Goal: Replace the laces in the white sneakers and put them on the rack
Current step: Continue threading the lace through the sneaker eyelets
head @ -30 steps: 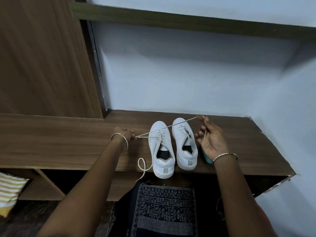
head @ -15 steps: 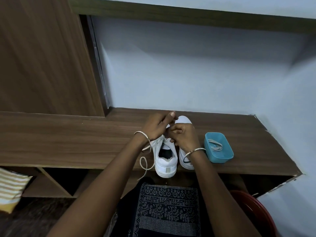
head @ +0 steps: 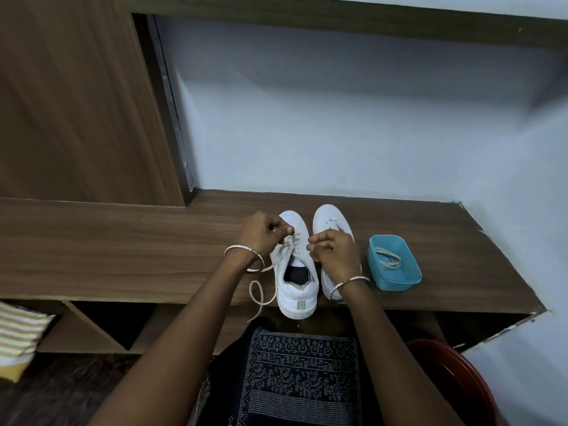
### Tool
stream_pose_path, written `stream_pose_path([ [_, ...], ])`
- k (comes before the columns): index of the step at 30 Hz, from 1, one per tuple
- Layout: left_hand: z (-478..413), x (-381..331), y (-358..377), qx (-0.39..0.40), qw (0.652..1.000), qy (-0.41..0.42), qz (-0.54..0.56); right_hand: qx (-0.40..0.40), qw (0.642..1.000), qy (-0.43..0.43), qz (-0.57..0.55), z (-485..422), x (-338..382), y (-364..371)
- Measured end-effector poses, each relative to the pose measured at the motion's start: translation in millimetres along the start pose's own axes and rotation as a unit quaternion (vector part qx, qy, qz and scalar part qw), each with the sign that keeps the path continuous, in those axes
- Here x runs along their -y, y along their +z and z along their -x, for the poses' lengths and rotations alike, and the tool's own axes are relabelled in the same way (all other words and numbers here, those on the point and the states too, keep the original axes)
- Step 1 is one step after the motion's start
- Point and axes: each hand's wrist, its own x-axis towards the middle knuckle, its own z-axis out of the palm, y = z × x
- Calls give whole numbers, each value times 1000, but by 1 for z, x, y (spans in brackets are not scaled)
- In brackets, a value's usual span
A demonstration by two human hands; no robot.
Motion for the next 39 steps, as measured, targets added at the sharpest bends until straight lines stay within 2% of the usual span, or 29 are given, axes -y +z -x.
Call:
stream_pose_path([
  [5, 2, 2, 8, -51, 998, -29, -12, 46, 972, -33, 226, 9, -13, 24],
  [9, 1, 4, 21, -38, 998, -36, 38, 21, 947, -76, 313, 8, -10, 39],
  [12, 3, 5, 33, -6, 1000, -10, 19, -11, 948, -60, 313, 5, -9, 42],
  [15, 5, 8, 39, -21, 999, -8, -45, -34, 952, -45, 300, 2, -8, 36],
  [21, 1, 6, 43, -58, 981, -82, -167, -33, 961, -31, 274, -6, -10, 28],
  [24, -3, 9, 43, -42, 983, -95, -154, -22, 959, -16, 282, -10, -9, 26],
  [28, -9, 6, 43, -59, 987, -69, -133, -4, 956, -5, 295, -12, -8, 23],
  [31, -11, 3, 49, -43, 989, -68, -126, 7, 955, 8, 298, -15, -9, 22],
  [39, -24, -3, 62, -13, 975, -97, -200, 19, 957, 30, 288, -17, -6, 17],
])
